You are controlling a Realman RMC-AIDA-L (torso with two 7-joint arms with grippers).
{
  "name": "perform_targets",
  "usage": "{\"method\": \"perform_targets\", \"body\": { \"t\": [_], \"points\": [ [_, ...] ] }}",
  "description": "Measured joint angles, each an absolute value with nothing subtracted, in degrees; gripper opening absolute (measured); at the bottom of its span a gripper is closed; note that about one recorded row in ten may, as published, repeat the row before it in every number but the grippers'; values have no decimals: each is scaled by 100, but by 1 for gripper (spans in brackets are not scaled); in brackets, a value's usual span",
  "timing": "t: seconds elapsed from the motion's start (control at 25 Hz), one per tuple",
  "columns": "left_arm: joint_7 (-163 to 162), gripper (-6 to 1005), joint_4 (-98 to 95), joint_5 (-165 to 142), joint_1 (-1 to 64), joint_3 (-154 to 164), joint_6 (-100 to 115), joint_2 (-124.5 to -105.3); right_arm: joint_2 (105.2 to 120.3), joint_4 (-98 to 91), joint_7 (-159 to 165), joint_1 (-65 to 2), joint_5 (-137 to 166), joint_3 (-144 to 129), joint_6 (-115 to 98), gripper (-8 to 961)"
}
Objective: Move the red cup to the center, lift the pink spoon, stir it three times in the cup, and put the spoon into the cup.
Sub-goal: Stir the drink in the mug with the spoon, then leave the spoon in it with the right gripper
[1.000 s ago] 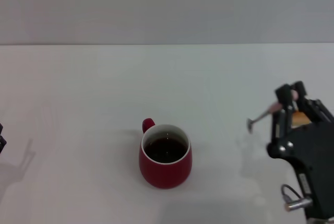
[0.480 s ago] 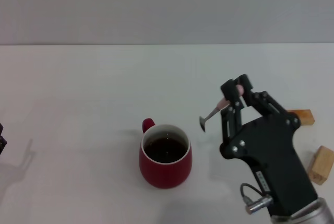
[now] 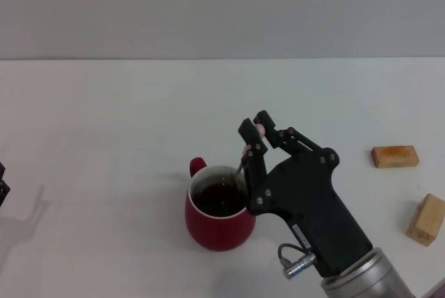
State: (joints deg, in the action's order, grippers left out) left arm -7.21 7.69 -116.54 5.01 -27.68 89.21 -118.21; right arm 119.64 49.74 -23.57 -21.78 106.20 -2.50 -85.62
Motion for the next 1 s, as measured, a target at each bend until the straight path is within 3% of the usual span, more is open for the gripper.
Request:
{"method": "perform_targets", "body": {
  "t": [1.0],
  "points": [
    [-721, 860, 783, -11654, 491, -2769, 8920, -11839, 11989, 4854, -2029, -2557, 10636, 297, -6931, 34]
  ]
}}
